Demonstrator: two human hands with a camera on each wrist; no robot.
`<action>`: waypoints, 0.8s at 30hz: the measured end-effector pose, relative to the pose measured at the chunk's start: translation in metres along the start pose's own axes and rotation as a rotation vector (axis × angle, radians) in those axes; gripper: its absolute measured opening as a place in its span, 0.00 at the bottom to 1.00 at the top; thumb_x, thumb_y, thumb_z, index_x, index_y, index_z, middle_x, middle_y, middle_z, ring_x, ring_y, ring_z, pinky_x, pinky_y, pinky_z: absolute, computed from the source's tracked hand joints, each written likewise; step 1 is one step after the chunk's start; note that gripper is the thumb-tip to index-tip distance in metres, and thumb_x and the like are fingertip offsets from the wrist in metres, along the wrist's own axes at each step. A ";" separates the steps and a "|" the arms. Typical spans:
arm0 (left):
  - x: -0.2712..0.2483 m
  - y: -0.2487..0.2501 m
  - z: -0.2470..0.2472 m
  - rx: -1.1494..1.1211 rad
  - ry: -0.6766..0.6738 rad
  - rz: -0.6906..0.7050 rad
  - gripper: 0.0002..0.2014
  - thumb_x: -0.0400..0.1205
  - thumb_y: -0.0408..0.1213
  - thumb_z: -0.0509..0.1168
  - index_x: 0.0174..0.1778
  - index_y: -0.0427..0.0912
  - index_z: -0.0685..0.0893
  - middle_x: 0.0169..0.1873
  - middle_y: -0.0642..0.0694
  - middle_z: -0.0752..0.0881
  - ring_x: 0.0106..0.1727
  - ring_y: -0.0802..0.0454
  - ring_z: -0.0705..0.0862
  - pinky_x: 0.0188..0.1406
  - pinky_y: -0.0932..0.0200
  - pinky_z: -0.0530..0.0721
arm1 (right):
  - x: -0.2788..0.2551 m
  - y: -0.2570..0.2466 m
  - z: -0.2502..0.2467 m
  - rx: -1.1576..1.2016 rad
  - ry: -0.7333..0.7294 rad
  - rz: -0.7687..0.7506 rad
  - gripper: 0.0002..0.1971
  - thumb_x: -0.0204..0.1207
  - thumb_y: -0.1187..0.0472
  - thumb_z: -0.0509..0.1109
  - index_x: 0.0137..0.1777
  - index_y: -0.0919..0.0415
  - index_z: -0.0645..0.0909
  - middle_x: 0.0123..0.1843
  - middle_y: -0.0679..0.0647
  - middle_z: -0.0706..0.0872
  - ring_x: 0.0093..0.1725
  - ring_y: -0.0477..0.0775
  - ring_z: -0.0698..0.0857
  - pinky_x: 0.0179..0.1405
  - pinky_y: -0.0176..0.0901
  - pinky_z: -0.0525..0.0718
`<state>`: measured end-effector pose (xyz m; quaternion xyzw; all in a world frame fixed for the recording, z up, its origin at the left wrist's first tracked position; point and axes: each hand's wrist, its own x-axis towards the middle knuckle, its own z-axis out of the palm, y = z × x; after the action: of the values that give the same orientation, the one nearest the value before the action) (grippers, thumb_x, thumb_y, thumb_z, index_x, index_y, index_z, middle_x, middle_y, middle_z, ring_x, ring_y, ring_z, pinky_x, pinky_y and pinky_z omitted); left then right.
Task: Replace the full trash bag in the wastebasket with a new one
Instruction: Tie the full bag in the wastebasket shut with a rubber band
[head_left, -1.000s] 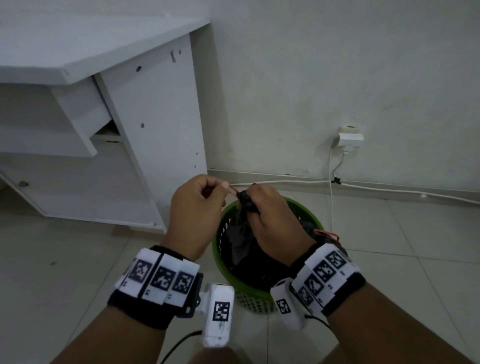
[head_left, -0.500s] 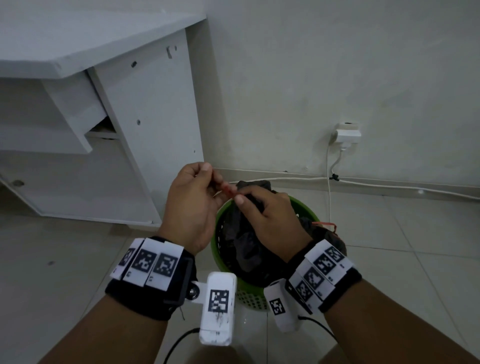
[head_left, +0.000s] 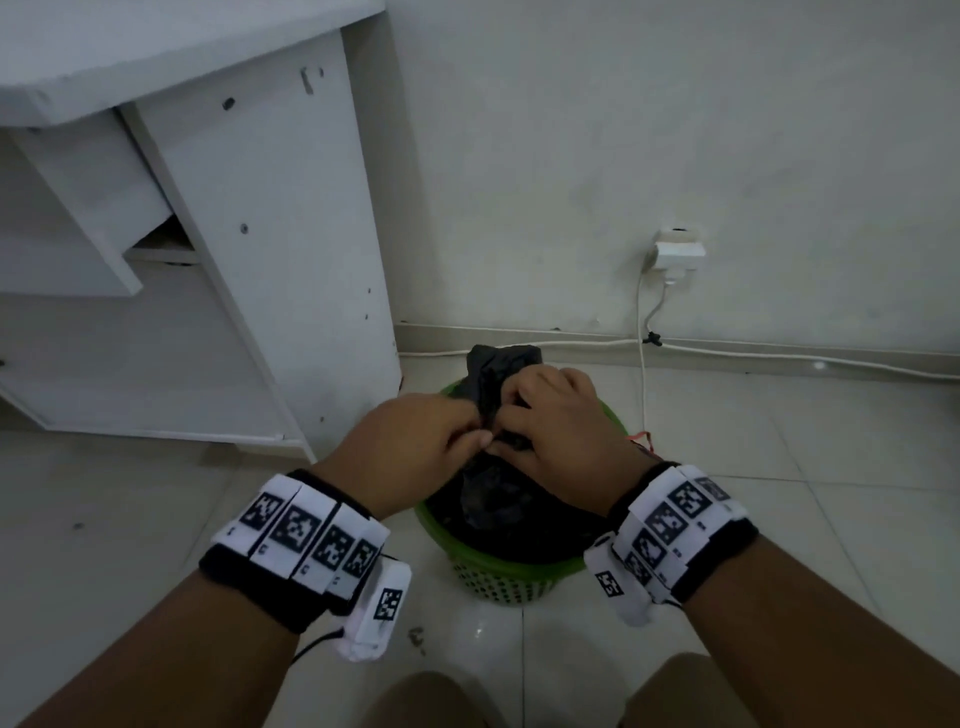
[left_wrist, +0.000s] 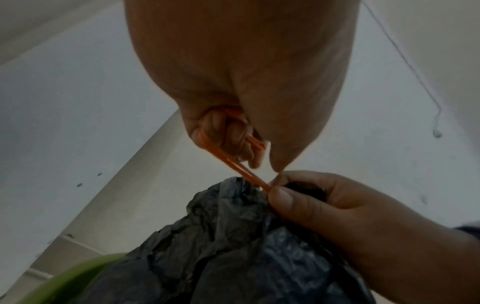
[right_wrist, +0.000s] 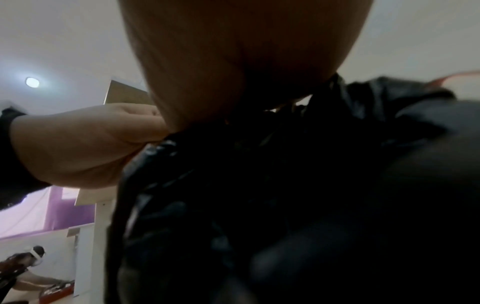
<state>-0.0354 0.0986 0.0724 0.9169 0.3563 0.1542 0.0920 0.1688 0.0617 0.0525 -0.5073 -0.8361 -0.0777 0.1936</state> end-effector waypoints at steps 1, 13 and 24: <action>0.000 -0.003 0.001 0.019 -0.044 0.017 0.23 0.83 0.58 0.52 0.39 0.45 0.84 0.33 0.48 0.85 0.35 0.49 0.82 0.36 0.47 0.82 | -0.002 0.002 0.002 -0.020 -0.020 -0.012 0.17 0.78 0.40 0.62 0.45 0.51 0.85 0.53 0.50 0.82 0.61 0.57 0.79 0.60 0.55 0.69; -0.009 -0.038 0.007 0.168 0.097 0.059 0.21 0.81 0.52 0.56 0.27 0.47 0.84 0.23 0.49 0.73 0.27 0.46 0.77 0.39 0.50 0.77 | -0.016 0.028 0.010 0.022 -0.180 0.119 0.20 0.78 0.39 0.53 0.50 0.46 0.84 0.45 0.44 0.85 0.61 0.57 0.78 0.65 0.53 0.60; -0.017 -0.065 0.003 0.217 0.044 -0.003 0.21 0.81 0.53 0.54 0.28 0.50 0.83 0.24 0.57 0.67 0.27 0.52 0.67 0.35 0.57 0.67 | -0.010 0.028 -0.002 0.052 -0.328 0.125 0.12 0.84 0.46 0.63 0.56 0.50 0.84 0.51 0.48 0.85 0.61 0.56 0.76 0.66 0.53 0.66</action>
<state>-0.0866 0.1347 0.0476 0.9173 0.3742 0.1349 -0.0152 0.1983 0.0662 0.0487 -0.5589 -0.8251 0.0400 0.0723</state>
